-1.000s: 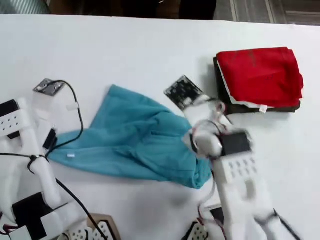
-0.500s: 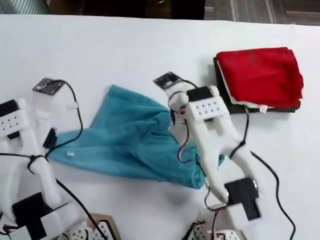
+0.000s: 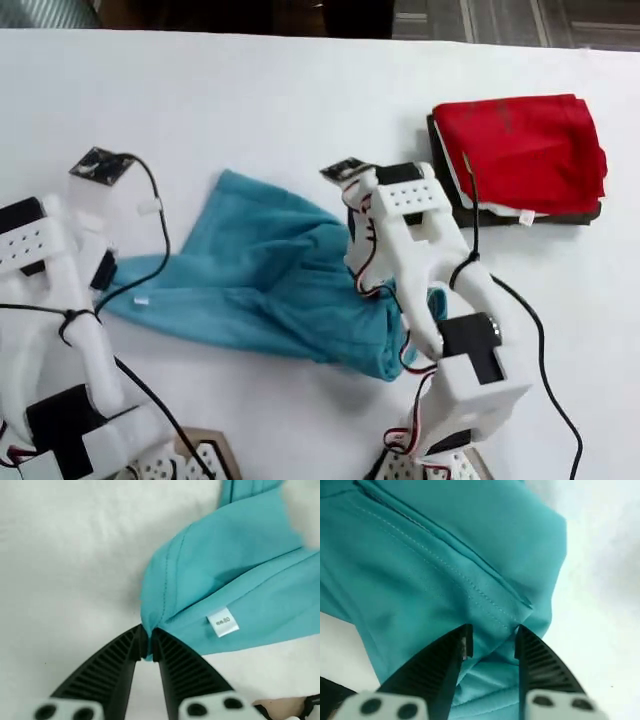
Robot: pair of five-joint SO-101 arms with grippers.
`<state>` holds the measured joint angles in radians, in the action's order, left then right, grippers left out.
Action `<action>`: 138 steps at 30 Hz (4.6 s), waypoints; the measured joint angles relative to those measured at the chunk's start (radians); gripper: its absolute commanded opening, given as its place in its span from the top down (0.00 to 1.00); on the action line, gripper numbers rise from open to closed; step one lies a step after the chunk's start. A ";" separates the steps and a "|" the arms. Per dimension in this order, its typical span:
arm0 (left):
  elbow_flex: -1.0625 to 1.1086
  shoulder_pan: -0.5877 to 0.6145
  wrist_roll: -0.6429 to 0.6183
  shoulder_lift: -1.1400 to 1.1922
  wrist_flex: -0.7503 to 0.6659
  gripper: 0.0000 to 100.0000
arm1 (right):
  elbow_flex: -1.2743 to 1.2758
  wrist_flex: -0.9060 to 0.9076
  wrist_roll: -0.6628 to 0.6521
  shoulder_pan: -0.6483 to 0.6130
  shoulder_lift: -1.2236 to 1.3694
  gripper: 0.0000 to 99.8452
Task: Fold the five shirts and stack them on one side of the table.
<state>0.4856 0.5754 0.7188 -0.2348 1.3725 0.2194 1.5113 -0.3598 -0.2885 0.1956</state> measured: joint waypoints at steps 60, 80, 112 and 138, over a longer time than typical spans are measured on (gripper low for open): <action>-0.700 -0.008 -0.021 -0.023 0.396 0.97 | -0.394 -0.049 -0.114 0.123 -0.881 0.98; -0.747 -0.043 -0.334 -0.654 0.397 0.97 | -0.899 0.106 -0.114 0.133 -1.082 0.98; -0.835 -0.041 -0.420 -0.824 0.394 0.97 | -0.973 -0.098 -0.236 0.133 -1.172 0.98; -0.954 -0.041 -0.482 -0.804 0.396 0.97 | -1.111 -0.117 -0.236 0.137 -1.177 0.98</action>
<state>-0.4687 0.5340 0.2371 -1.0388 1.7683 -0.8915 1.3947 -0.5961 -0.1519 -0.9812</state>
